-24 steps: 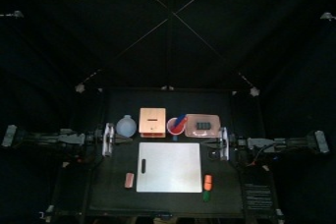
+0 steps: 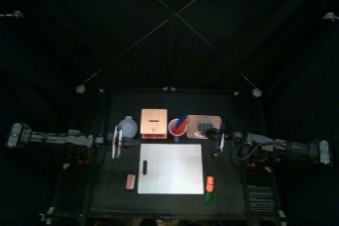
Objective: Place sushi on board then cut the sushi with the knife then place the pieces on the plate
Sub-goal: Place the sushi on the board
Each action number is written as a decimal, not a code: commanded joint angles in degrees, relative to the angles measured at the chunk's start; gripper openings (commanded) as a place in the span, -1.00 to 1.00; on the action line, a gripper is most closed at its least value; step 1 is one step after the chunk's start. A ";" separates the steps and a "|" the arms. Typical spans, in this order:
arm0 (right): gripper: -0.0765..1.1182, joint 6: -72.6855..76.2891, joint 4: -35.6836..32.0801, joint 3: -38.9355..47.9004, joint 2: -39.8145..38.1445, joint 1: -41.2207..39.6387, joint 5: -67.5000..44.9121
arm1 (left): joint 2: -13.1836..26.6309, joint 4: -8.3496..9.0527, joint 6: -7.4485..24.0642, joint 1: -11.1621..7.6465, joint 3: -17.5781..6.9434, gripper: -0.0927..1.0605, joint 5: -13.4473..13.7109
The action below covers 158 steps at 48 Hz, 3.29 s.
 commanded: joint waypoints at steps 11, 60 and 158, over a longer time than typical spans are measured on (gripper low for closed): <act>-0.51 -1.41 -6.33 -5.98 6.94 -10.99 19.60 | 7.03 0.18 0.09 -0.35 -2.90 -0.87 -4.22; 0.55 -31.29 -2.55 -11.60 29.53 -18.72 24.96 | 7.47 0.00 0.09 0.97 -2.37 -0.87 -4.48; 0.18 36.39 -7.73 -15.47 24.17 3.78 33.93 | 7.21 -0.18 0.09 3.43 -0.44 -0.87 -4.39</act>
